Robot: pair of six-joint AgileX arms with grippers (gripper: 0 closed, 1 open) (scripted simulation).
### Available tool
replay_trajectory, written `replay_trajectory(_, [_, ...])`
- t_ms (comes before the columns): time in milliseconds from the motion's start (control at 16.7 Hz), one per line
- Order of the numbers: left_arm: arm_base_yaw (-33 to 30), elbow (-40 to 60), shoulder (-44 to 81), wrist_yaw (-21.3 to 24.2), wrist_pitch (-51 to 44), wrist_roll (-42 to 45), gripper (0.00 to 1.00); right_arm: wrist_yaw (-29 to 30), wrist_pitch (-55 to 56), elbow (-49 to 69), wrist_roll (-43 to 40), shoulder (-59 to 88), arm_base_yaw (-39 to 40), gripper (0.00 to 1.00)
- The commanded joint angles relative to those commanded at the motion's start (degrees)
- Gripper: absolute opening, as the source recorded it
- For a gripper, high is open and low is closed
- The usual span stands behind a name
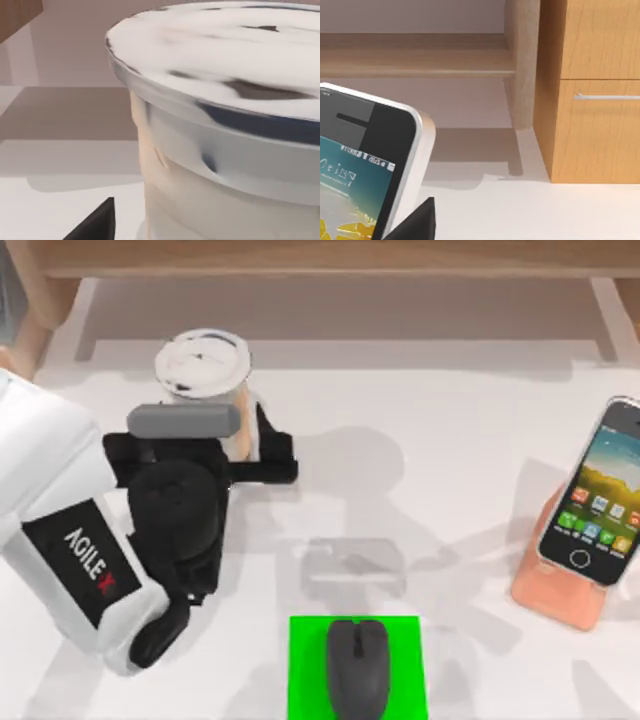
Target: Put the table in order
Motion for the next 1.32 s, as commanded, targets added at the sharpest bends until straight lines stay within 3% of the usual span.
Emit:
replay_trajectory(480, [2.1, 4.64, 2.36, 2.16, -2.19, 0.25, 1.0, 0.0, 0.0, 0.0, 0.0, 0.0, 0.0, 1.0])
replay_trajectory(1260, [2.1, 4.64, 2.36, 2.16, -2.19, 0.25, 0.02, 0.0, 0.0, 0.0, 0.0, 0.0, 0.0, 1.0])
replay_trajectory(1320, [2.1, 4.64, 2.36, 2.16, -2.19, 0.25, 0.0, 0.0, 0.0, 0.0, 0.0, 0.0, 0.0, 1.0])
